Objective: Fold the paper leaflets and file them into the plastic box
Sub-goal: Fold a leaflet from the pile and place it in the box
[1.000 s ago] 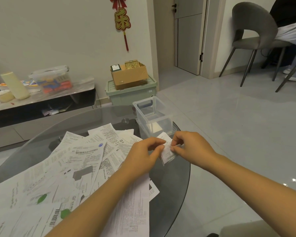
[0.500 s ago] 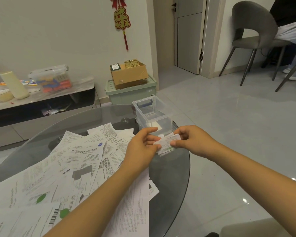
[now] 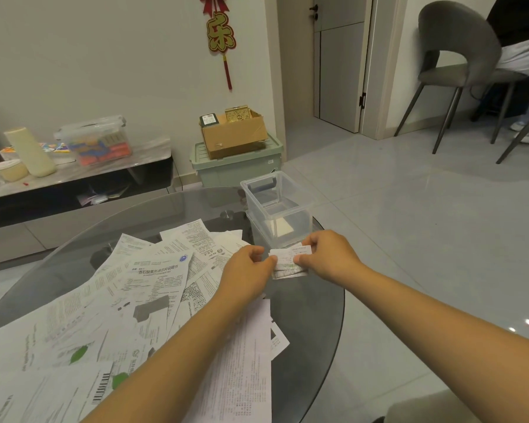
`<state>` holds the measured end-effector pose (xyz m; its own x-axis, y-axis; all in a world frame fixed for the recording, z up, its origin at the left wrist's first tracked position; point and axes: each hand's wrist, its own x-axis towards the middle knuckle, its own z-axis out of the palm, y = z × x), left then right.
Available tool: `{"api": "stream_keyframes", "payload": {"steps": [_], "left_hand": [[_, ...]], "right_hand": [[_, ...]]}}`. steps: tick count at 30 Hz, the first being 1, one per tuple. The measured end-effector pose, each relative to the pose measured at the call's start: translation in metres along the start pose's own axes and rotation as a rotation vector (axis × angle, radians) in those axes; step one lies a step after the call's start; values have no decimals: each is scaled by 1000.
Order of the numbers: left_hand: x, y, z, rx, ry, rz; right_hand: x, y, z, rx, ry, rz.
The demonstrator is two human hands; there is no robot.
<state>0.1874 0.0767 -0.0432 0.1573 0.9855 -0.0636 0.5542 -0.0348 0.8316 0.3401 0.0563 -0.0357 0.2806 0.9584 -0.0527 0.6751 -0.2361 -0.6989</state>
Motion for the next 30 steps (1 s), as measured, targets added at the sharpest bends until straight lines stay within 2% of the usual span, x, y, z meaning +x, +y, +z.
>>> {"api": "stream_keyframes", "payload": {"steps": [10,16,18,25,30], "left_hand": [[-4,-2,8,-59,-33,67],[-13,5,11,134,-10,333],[-16,5,13,191,-27,374],[-10,-5,15,268,39,370],[-7,-5,20,304,42,323]], "right_hand": [[-7,2,3,-80,-19,-109],[-14,-2,-13,-209,-118,-237],[-17,-1,-17,-256,-131,-259],[-22,5,-13,-301,-58,-311],[-18,5,-9,-226,-65,-265]]}}
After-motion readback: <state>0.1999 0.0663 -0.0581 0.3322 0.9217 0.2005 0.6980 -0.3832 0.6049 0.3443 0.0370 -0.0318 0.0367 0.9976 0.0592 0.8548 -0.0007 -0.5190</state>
